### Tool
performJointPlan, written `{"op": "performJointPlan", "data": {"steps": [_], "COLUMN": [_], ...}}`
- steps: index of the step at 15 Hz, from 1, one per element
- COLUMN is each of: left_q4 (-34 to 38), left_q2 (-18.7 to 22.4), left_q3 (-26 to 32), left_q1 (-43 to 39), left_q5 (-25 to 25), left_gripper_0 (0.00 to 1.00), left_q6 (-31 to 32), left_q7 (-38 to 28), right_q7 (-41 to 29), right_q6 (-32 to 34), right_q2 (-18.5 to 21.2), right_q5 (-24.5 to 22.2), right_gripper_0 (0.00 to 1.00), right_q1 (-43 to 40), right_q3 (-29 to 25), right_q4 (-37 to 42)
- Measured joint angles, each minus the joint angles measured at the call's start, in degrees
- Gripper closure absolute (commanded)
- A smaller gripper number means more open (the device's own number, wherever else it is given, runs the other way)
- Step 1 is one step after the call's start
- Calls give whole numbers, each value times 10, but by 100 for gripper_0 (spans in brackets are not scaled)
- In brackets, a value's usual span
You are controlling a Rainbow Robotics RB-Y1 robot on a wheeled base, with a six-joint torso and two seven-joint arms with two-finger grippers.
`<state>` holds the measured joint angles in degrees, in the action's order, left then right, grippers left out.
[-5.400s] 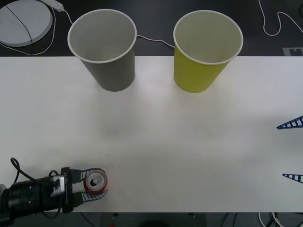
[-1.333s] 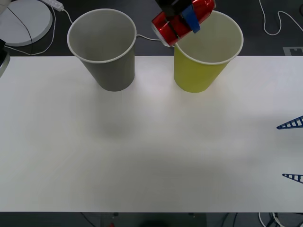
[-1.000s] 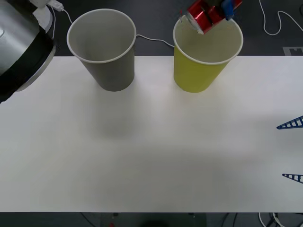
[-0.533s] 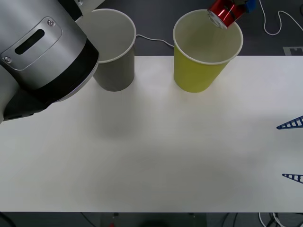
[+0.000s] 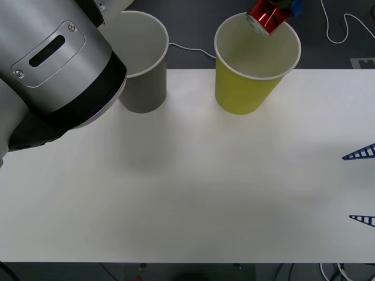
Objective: Put the can into the green bin and the plastic bottle into the gray bin
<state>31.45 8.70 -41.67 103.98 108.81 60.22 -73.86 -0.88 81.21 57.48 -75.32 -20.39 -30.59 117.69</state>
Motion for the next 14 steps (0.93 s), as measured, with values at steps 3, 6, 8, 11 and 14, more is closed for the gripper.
{"op": "performJointPlan", "data": {"steps": [3, 6, 8, 11, 14], "left_q4": [-2, -4, -3, 22, 41], "left_q2": [0, 0, 0, 20, 65], "left_q3": [-1, -1, 0, 0, 3], "left_q1": [0, -2, -1, -1, -2], "left_q5": [-3, -8, -14, -28, -81], "left_gripper_0": [0, 0, 0, 0, 0], "left_q6": [1, 5, 17, 51, 101], "left_q7": [0, -1, -1, 6, 53], "right_q7": [0, 0, 0, 0, 0], "right_q6": [0, 0, 0, 0, 0], "right_q2": [0, 0, 0, 0, 0], "right_q5": [0, 0, 0, 0, 0], "right_gripper_0": [0, 0, 0, 0, 0], "right_q1": [0, 0, 0, 0, 0], "right_q3": [0, 0, 0, 0, 0], "right_q4": [0, 0, 0, 0, 0]}}
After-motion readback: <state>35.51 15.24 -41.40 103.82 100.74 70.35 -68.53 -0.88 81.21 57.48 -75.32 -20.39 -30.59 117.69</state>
